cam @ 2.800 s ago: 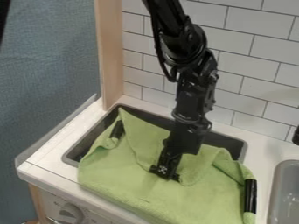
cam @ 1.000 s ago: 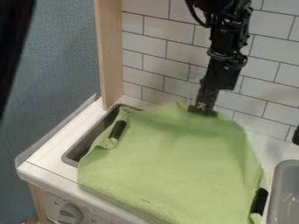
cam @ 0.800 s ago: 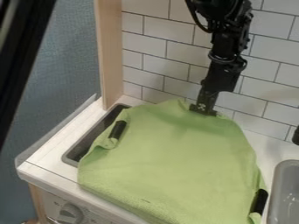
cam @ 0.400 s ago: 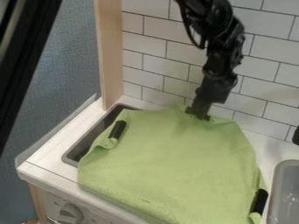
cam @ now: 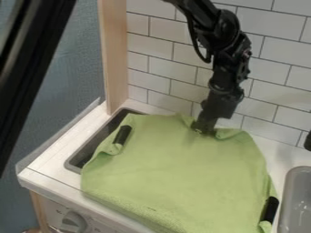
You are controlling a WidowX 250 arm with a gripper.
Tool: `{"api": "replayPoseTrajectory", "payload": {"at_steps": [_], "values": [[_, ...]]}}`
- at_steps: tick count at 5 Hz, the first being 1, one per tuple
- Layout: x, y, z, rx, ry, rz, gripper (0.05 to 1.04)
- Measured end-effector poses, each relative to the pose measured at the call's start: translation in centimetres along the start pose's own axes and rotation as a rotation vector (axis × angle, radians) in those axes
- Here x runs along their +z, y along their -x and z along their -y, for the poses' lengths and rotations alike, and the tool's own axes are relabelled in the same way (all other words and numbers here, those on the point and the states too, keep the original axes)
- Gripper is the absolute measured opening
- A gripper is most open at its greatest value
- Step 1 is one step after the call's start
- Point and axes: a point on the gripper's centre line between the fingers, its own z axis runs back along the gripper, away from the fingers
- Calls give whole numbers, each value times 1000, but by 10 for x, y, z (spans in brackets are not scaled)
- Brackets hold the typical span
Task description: Unfold the cloth from center to top
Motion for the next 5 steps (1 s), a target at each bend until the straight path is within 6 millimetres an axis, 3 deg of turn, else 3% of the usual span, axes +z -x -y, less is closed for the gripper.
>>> {"api": "replayPoseTrajectory", "payload": {"at_steps": [2, 3, 4, 5], "values": [[1, 0, 1, 8, 12, -3, 814], [1, -1, 2, 10, 16, 1, 1017], [-2, 0, 9, 6, 43, 0, 1008], [17, 4, 14, 12, 54, -4, 999]]}}
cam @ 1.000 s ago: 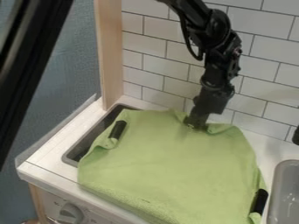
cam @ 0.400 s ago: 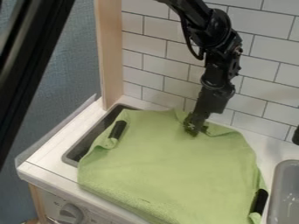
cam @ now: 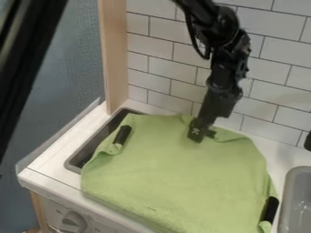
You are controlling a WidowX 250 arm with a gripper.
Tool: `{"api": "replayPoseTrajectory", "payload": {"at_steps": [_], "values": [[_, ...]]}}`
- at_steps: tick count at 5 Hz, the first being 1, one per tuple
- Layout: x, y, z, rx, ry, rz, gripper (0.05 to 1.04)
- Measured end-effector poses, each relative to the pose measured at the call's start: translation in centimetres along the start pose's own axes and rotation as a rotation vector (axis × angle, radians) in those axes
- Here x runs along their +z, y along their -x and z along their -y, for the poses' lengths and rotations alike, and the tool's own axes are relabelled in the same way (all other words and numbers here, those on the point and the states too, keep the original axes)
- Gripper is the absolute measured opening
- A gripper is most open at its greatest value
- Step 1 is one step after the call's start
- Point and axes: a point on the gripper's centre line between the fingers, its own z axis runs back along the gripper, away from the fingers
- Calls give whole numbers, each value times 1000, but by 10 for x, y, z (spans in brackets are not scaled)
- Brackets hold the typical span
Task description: Unfold the cloth from center to top
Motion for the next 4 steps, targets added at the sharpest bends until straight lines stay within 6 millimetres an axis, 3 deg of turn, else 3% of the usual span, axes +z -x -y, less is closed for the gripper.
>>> {"api": "replayPoseTrajectory", "payload": {"at_steps": [1, 2, 4], "values": [[31, 8, 15, 24, -21, 6, 999], [50, 14, 32, 43, -16, 2, 999], [51, 14, 32, 47, -23, 4, 999]]}}
